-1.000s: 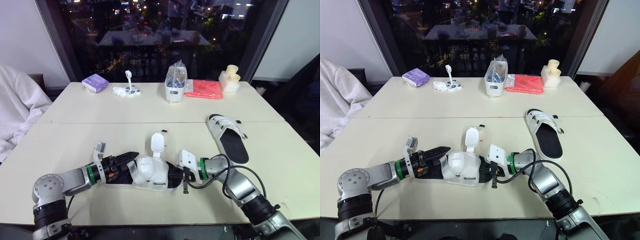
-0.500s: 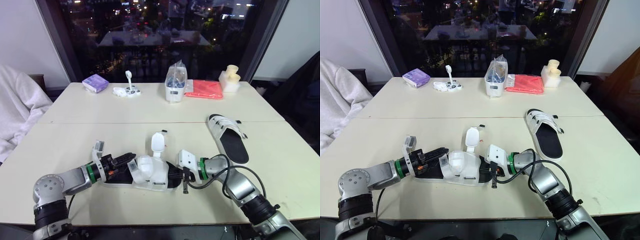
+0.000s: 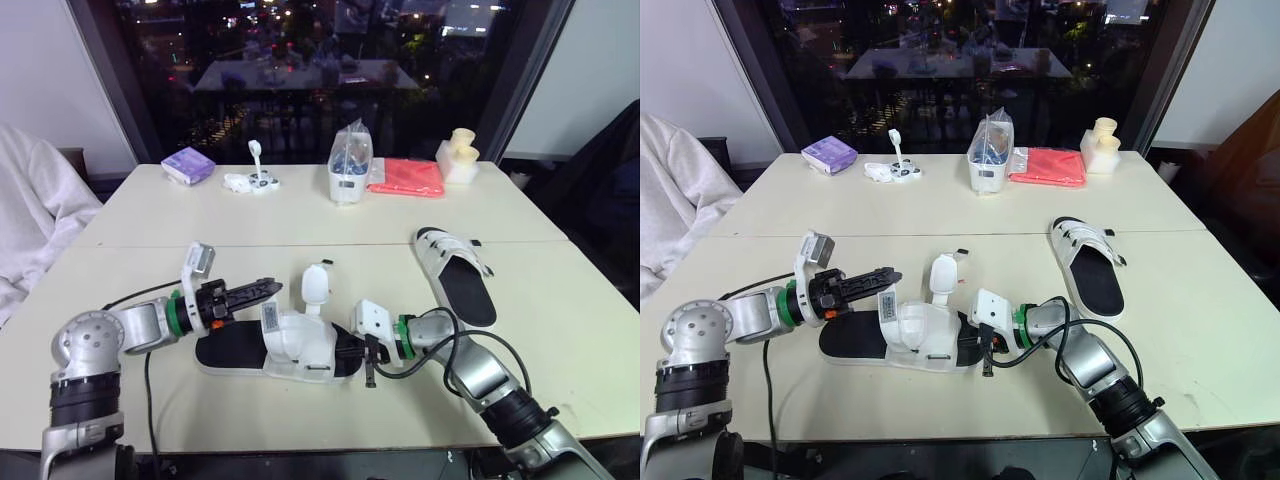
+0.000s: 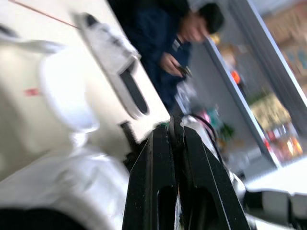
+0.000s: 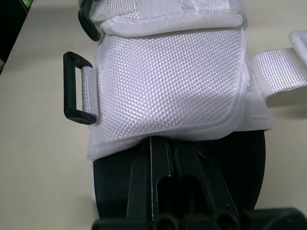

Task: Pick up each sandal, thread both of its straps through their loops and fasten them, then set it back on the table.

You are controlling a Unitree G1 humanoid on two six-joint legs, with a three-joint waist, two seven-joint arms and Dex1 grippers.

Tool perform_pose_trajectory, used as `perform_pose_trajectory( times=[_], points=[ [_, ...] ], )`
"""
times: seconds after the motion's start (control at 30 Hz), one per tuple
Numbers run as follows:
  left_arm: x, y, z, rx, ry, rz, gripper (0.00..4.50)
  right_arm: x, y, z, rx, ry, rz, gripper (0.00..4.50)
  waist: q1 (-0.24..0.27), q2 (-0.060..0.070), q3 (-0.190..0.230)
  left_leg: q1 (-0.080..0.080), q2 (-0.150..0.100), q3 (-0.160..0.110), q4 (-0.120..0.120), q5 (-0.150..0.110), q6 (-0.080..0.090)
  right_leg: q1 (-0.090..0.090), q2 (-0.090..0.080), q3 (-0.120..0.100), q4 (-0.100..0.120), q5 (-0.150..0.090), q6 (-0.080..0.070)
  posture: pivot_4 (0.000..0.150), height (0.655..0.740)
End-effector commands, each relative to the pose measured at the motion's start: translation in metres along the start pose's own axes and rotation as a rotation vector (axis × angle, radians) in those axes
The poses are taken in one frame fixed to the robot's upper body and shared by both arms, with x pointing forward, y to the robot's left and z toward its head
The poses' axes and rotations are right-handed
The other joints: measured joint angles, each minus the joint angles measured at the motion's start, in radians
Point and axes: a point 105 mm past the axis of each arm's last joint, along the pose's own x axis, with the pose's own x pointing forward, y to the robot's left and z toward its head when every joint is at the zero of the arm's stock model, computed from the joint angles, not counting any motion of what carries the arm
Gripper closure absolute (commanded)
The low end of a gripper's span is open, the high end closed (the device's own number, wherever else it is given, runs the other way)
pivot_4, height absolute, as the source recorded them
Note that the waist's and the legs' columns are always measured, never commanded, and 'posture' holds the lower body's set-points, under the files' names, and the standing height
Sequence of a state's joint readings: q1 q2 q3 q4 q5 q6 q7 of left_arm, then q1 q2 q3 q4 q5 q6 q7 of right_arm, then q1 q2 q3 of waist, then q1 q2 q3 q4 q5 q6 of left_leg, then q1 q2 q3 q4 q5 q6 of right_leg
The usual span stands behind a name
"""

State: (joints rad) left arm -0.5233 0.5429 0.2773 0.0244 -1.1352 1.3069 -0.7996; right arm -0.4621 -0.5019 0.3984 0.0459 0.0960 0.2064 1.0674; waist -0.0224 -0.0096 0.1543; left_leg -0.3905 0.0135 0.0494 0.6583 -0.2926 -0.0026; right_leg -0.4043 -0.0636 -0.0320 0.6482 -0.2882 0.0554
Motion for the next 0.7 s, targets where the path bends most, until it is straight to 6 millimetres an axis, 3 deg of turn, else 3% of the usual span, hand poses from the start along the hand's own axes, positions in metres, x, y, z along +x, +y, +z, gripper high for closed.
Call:
perform_pose_trajectory(
  times=[0.03, 0.3, 0.7],
  points=[
    [0.008, -0.003, 0.003, 0.12, 0.049, -0.066, 4.48, 0.001, 0.008, -0.036, 0.074, 0.137, 0.01, 4.5, 0.0, 0.0, 0.0, 0.0, 0.0, 0.0, -0.001, 0.0, 0.0, 0.0, 0.0, 0.0, -0.001, 0.0, 0.0, 0.15, 0.74],
    [0.033, 0.026, 0.016, 0.241, 0.091, -0.038, 4.48, 0.002, 0.008, -0.036, 0.069, 0.14, 0.01, 4.5, 0.003, 0.0, 0.0, 0.0, 0.0, 0.0, -0.005, 0.002, 0.0, -0.002, 0.0, 0.0, -0.001, 0.0, -0.003, 0.15, 0.74],
    [0.045, 0.046, 0.024, 0.241, 0.097, -0.002, 4.48, 0.001, 0.01, -0.037, 0.071, 0.143, 0.011, 4.5, 0.004, 0.0, 0.0, 0.0, 0.0, 0.001, -0.006, 0.003, 0.001, -0.003, 0.0, 0.0, -0.001, 0.0, -0.002, 0.15, 0.74]
  ],
)
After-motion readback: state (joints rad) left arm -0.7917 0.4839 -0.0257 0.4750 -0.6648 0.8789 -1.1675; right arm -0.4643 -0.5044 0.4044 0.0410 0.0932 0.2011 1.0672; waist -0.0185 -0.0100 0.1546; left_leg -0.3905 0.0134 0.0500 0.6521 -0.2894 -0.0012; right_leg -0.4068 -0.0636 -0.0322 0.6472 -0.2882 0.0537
